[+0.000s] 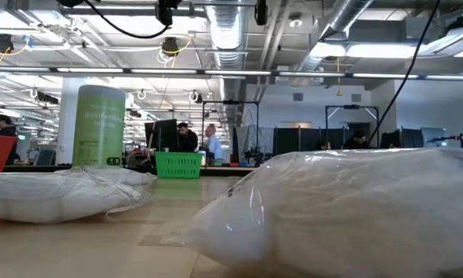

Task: Pick & Place Travel size toiletries
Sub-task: Put the black comb into the bottom red basket

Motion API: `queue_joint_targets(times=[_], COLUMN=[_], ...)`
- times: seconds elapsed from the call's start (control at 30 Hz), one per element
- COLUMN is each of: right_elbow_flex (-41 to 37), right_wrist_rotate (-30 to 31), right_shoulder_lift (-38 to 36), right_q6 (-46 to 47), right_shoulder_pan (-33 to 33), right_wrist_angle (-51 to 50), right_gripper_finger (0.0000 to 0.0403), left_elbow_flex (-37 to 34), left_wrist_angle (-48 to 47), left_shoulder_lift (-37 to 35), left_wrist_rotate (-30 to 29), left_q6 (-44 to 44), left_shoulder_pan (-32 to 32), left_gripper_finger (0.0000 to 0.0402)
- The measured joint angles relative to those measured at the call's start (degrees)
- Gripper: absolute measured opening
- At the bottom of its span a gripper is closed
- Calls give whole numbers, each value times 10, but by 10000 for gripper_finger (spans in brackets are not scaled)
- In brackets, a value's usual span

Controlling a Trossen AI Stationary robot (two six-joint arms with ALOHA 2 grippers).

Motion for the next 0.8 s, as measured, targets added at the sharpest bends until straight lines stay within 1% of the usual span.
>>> queue_joint_targets(times=[0.23, 0.37, 0.5, 0.8], right_elbow_flex=[0, 0, 0, 0], right_wrist_rotate=[0, -1, -1, -3], right_shoulder_lift=[0, 0, 0, 0], right_q6=[0, 0, 3, 10], right_shoulder_pan=[-4, -4, -4, -9], right_wrist_angle=[0, -2, -4, -11], right_gripper_finger=[2, 2, 2, 2], left_elbow_flex=[0, 0, 5, 9], left_wrist_angle=[34, 51, 64, 61], left_shoulder_lift=[34, 48, 55, 55], left_wrist_rotate=[6, 18, 42, 46], left_q6=[-11, -27, -28, -26], left_shoulder_pan=[5, 18, 31, 32], left_gripper_finger=[229, 221, 211, 171])
